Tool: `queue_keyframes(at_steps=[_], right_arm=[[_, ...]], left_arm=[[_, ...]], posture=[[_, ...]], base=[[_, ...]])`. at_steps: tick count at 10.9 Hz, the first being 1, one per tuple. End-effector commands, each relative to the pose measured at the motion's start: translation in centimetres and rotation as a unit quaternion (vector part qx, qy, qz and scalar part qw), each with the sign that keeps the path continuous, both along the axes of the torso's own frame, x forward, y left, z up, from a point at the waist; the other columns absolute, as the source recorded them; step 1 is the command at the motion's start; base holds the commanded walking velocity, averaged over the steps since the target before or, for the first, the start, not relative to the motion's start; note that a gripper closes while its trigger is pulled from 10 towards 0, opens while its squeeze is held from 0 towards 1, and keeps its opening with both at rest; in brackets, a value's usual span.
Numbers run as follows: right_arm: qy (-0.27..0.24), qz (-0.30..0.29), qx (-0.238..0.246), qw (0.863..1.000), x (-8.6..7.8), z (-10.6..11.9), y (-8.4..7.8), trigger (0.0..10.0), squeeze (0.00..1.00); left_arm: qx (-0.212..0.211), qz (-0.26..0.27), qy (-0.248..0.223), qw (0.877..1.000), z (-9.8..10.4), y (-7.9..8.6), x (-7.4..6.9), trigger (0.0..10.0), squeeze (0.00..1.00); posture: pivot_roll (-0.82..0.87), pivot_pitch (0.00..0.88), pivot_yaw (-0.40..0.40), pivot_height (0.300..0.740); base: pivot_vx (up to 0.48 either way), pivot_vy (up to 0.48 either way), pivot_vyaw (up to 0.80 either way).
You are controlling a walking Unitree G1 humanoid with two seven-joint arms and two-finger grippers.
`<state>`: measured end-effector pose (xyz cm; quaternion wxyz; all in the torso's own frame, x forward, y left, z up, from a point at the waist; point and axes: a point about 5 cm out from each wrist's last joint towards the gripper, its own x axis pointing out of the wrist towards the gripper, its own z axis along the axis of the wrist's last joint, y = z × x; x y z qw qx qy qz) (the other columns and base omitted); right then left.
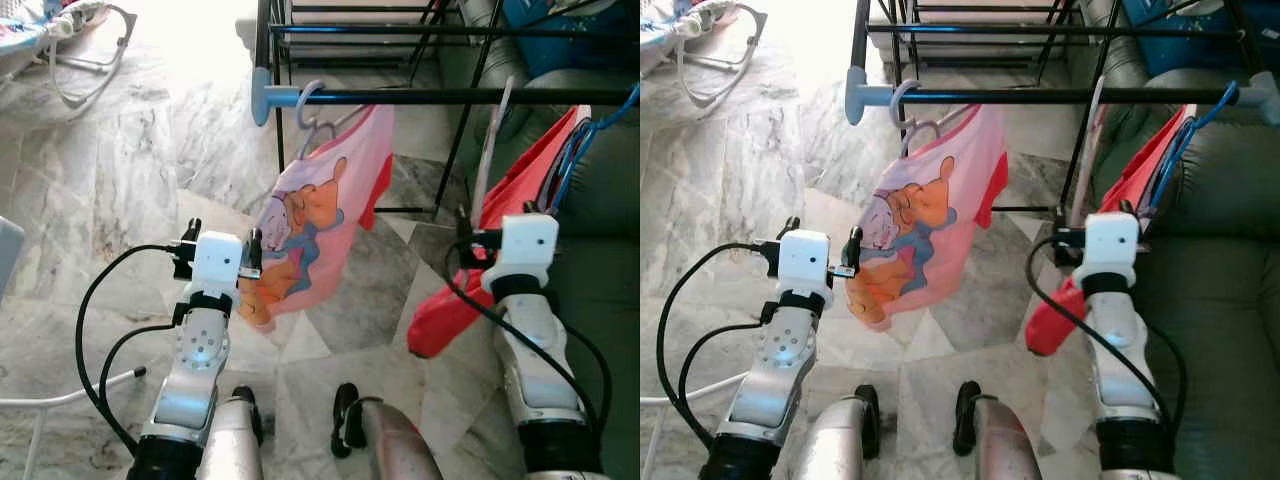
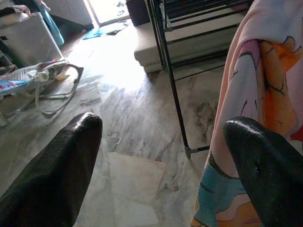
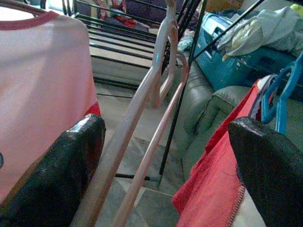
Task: Hang hanger
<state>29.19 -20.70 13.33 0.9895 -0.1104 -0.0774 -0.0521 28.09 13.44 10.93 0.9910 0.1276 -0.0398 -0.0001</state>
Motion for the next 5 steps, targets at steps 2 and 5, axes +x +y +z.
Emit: queue_keyframes(at_steps=[2,5], right_arm=[[-0.001,0.003,-0.001,1.000,-0.35,0.08,0.04,10.0,1.00],[0.001,0.014,-0.007,1.000,0.14,0.45,0.40,10.0,1.00]], left_arm=[[0.008,0.001,0.013,1.000,-0.80,0.12,-0.36,10.0,0.00],[0.006,0.003,0.013,1.000,-0.84,0.16,-0.36,10.0,0.00]], posture=[[-0.02,0.193,-0.016,0.740],[-0.01,0.200,-0.019,0.740]], base=[[0.000,0.000,0.00],[-0.092,0.000,0.00]])
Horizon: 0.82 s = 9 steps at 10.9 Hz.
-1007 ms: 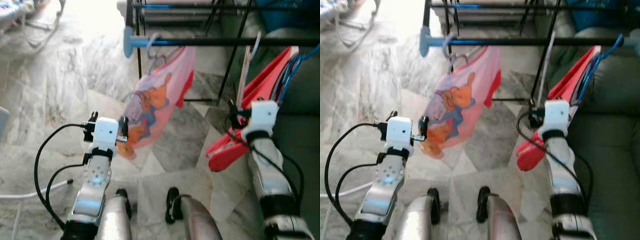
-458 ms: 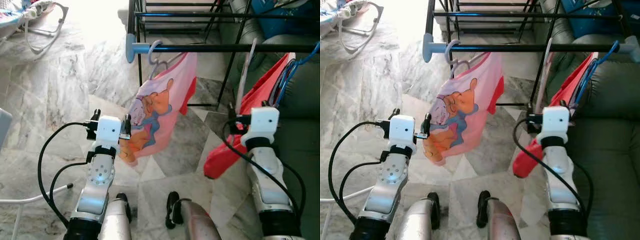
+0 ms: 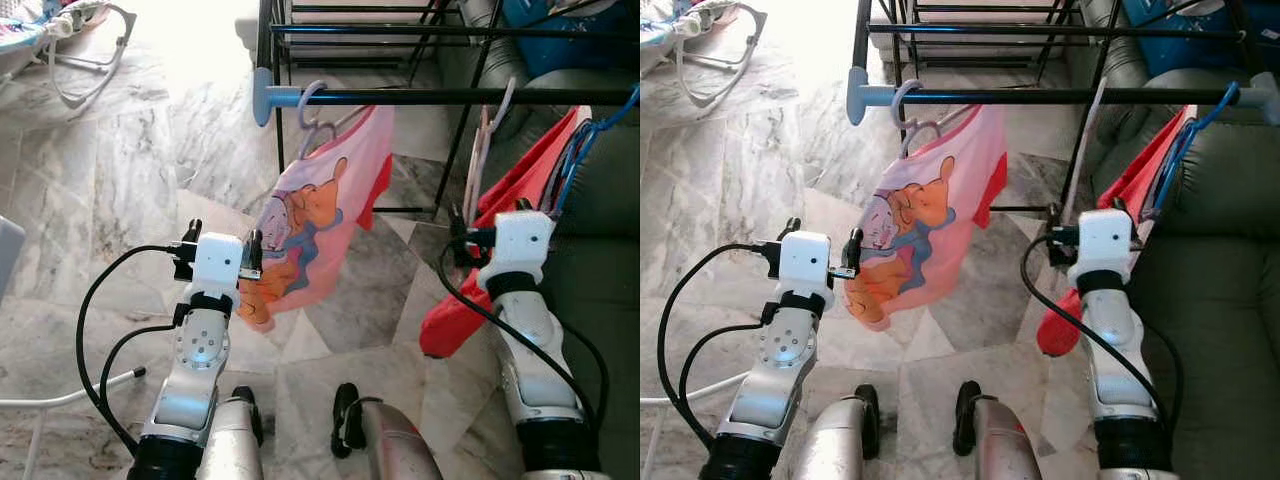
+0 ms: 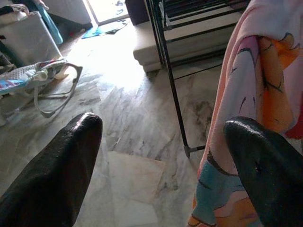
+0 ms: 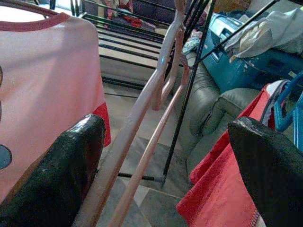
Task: Hang hanger
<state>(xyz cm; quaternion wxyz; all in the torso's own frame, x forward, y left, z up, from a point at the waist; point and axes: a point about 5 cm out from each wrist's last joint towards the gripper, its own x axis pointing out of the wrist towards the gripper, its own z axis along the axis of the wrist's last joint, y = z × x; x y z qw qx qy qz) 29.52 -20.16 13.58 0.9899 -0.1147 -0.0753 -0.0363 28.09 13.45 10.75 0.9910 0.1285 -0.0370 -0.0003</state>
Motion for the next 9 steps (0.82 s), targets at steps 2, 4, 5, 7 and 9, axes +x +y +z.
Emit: queue_keyframes(at_steps=[2,4,5,7,9], right_arm=[[-0.003,0.010,0.002,1.000,-0.1,0.2,0.5,10.0,1.00],[0.002,0.019,0.008,1.000,-0.3,-0.1,1.1,10.0,1.00],[0.008,0.030,0.011,0.999,-0.3,-0.3,1.7,10.0,0.35],[-0.002,0.053,0.025,0.998,0.1,0.1,3.0,10.0,0.00],[0.000,0.069,0.022,0.997,0.0,-0.1,3.6,10.0,0.00]], left_arm=[[0.007,0.003,0.009,1.000,-0.6,0.3,-0.4,10.0,0.00],[0.007,0.004,0.009,1.000,-0.6,0.3,-0.4,10.0,0.00],[0.007,0.002,0.011,1.000,-0.7,0.2,-0.4,10.0,0.00],[0.008,0.004,0.010,1.000,-0.5,0.2,-0.3,10.0,0.00],[0.009,0.006,0.012,1.000,-0.6,0.3,-0.4,10.0,0.00]], posture=[[-0.01,0.204,-0.019,0.740],[-0.01,0.209,-0.022,0.740],[-0.01,0.211,-0.022,0.740],[0.01,0.216,-0.021,0.740],[0.01,0.217,-0.028,0.740]], base=[[-0.289,0.000,0.00],[-0.317,0.000,0.00],[-0.315,0.000,0.00],[-0.315,0.000,0.00],[-0.319,0.000,0.00]])
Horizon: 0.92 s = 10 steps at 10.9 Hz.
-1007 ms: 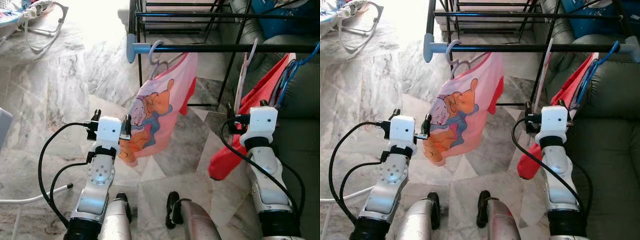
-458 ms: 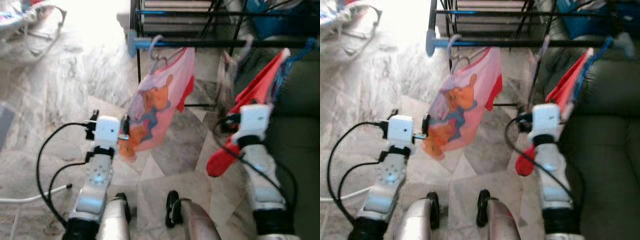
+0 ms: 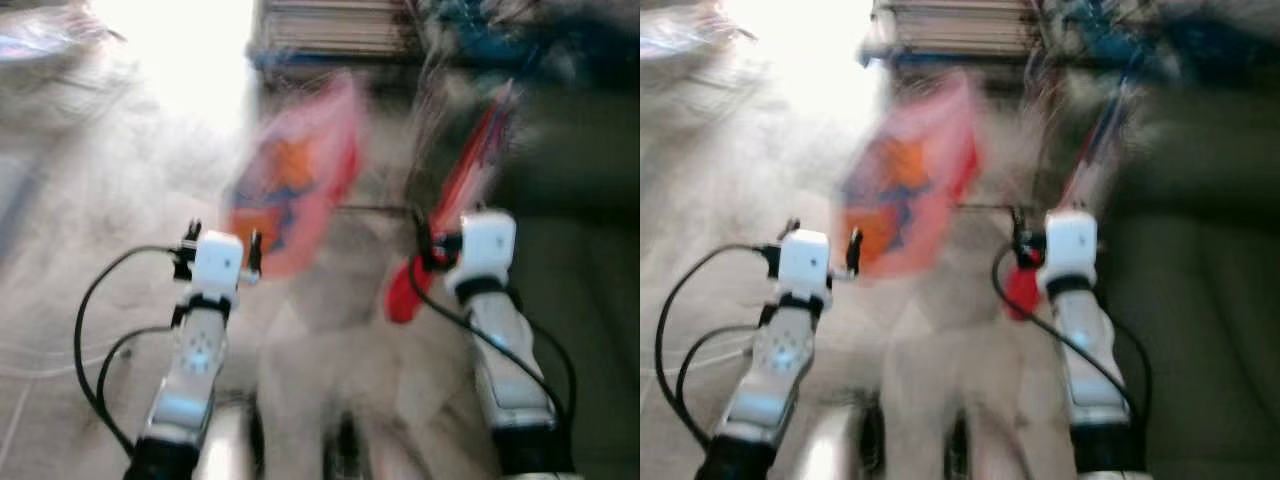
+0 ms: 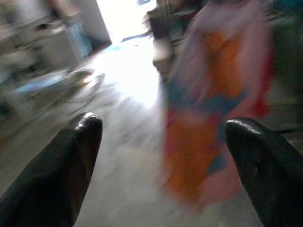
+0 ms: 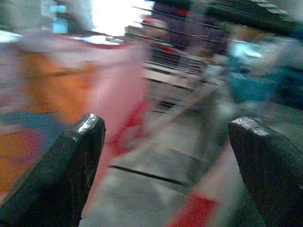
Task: Hang hanger
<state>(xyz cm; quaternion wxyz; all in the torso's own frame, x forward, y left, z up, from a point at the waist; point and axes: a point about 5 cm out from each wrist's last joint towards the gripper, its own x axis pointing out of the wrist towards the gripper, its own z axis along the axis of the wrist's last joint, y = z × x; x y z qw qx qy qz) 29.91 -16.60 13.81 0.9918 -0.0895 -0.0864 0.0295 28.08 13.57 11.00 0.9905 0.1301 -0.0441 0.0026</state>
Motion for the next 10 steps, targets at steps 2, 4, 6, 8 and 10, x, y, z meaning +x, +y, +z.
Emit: queue_keyframes(at_steps=[2,4,6,8,10], right_arm=[[0.000,0.005,0.006,1.000,-0.31,-0.10,-0.04,10.0,0.00],[0.000,0.007,0.002,1.000,-0.34,-0.07,-0.08,10.0,0.00],[0.005,0.022,0.004,1.000,-0.48,-0.25,0.34,10.0,0.00],[-0.003,0.033,0.020,0.999,-0.37,0.09,0.67,10.0,0.00],[-0.002,0.033,0.020,0.999,-0.29,0.06,0.72,10.0,0.00]], left_arm=[[0.005,0.005,0.019,1.000,-0.92,-0.04,-0.45,10.0,0.00],[0.005,0.002,0.020,1.000,-0.98,-0.22,-0.45,10.0,0.00],[0.006,0.005,0.021,1.000,-1.05,-0.15,-0.48,10.0,0.00],[0.007,0.007,0.018,1.000,-1.01,-0.14,-0.43,10.0,0.00],[0.005,0.011,0.016,1.000,-0.90,-0.03,-0.28,10.0,0.00]], posture=[[0.00,0.220,-0.029,0.740],[0.00,0.224,-0.033,0.740],[0.00,0.225,-0.035,0.740],[0.00,0.220,-0.034,0.740],[0.00,0.219,-0.030,0.740]], base=[[-0.302,0.000,0.00],[-0.285,0.000,0.20],[-0.129,0.000,-0.30],[0.000,0.000,0.40],[0.000,0.000,0.80]])
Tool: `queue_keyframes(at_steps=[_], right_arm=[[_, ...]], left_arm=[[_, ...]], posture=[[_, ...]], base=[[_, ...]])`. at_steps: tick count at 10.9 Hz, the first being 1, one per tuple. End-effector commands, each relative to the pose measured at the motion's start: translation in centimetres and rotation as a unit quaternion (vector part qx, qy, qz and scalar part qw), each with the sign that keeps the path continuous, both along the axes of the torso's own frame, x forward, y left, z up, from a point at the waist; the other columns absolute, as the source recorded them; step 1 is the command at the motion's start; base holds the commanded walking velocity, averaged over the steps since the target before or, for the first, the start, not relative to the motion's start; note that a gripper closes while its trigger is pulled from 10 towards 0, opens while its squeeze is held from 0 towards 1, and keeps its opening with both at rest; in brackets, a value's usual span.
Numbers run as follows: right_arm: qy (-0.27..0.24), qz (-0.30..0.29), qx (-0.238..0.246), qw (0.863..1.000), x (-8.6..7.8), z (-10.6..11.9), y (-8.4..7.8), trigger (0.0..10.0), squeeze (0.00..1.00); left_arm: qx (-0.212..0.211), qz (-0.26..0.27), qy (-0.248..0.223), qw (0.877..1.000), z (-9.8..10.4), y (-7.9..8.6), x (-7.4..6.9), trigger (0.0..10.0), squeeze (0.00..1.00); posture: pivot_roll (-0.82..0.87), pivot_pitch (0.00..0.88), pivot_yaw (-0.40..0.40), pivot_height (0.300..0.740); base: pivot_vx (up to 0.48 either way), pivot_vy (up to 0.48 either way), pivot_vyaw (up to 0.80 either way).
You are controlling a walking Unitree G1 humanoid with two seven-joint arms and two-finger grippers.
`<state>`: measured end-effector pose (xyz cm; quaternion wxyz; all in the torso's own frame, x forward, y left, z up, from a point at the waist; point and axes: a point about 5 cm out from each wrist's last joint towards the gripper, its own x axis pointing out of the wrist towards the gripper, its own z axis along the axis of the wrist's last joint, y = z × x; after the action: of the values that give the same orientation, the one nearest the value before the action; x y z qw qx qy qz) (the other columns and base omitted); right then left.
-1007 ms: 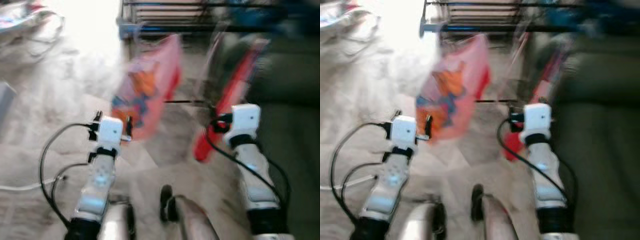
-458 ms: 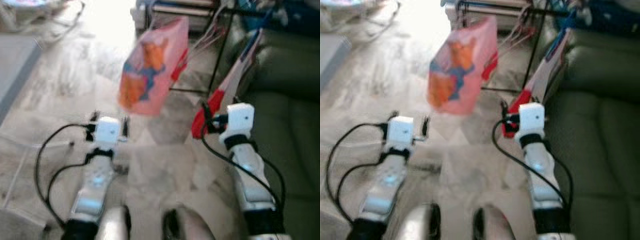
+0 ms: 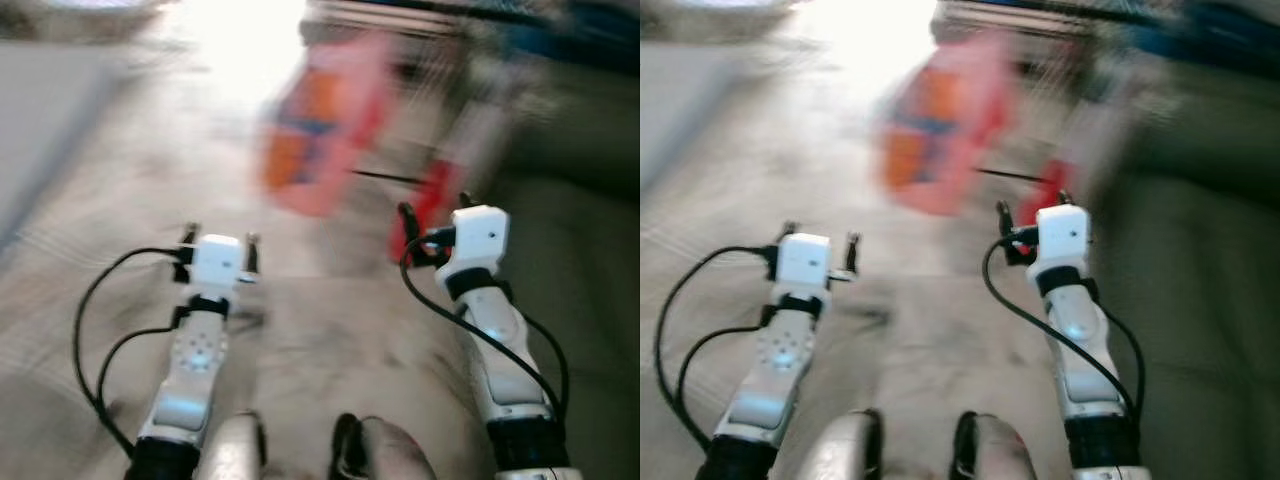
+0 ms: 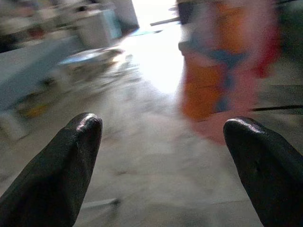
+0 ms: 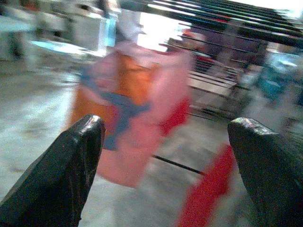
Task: Hang hanger
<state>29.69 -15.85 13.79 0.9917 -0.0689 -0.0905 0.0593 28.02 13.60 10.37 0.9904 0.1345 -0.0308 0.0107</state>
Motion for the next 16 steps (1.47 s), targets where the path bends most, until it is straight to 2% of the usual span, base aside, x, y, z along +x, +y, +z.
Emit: queue_keyframes(at_steps=[1,2,4,6,7,9,11,14,16], right_arm=[[0.000,0.002,0.004,1.000,-0.2,-0.1,0.0,10.0,0.00],[0.002,0.001,0.006,1.000,-0.2,-0.2,0.0,10.0,0.00],[0.013,-0.013,0.009,1.000,-0.6,-0.9,-0.8,10.0,0.00],[0.039,-0.036,0.006,0.999,-1.6,-2.3,-2.3,10.0,0.00],[0.059,-0.056,0.009,0.997,-2.4,-3.5,-3.3,10.0,0.00],[0.068,-0.066,0.015,0.995,-2.9,-4.4,-3.2,10.0,0.00],[0.067,-0.047,0.012,0.997,-2.9,-4.5,-1.9,10.0,0.00],[0.057,-0.055,0.009,0.997,-2.2,-4.3,-2.4,10.0,0.00],[0.053,-0.065,0.014,0.996,-1.7,-4.0,-2.2,10.0,0.00]], left_arm=[[-0.001,0.000,0.002,1.000,-0.2,-0.1,-0.2,10.0,0.00],[0.003,-0.002,0.001,1.000,-0.1,-0.1,-0.2,10.0,0.00],[0.020,0.008,0.012,1.000,-0.7,0.9,-0.8,10.0,0.00],[0.042,0.034,0.034,0.998,-1.8,2.6,-2.4,10.0,0.00],[0.053,0.043,0.054,0.996,-2.9,3.6,-4.0,10.0,0.00],[0.054,0.039,0.060,0.996,-3.0,3.5,-4.6,10.0,0.00],[0.049,0.018,0.048,0.997,-2.3,2.7,-3.8,10.0,0.00],[0.047,0.018,0.046,0.998,-2.1,1.8,-3.2,10.0,0.00],[0.033,0.020,0.027,0.999,-1.3,1.4,-1.7,10.0,0.00]], posture=[[0.00,0.220,-0.028,0.740],[0.00,0.220,-0.024,0.740],[0.00,0.223,-0.021,0.740],[0.01,0.235,-0.014,0.740],[0.01,0.241,-0.003,0.740],[0.02,0.246,0.024,0.740],[0.01,0.253,0.027,0.740],[0.01,0.241,0.053,0.740],[-0.01,0.236,0.043,0.740]], base=[[0.000,0.000,0.80],[0.000,0.000,0.80],[0.000,0.000,0.23],[0.000,0.000,0.00],[0.000,0.000,0.00],[0.000,0.000,0.00],[0.000,0.000,0.40],[0.000,0.000,0.74],[0.000,0.000,0.00]])
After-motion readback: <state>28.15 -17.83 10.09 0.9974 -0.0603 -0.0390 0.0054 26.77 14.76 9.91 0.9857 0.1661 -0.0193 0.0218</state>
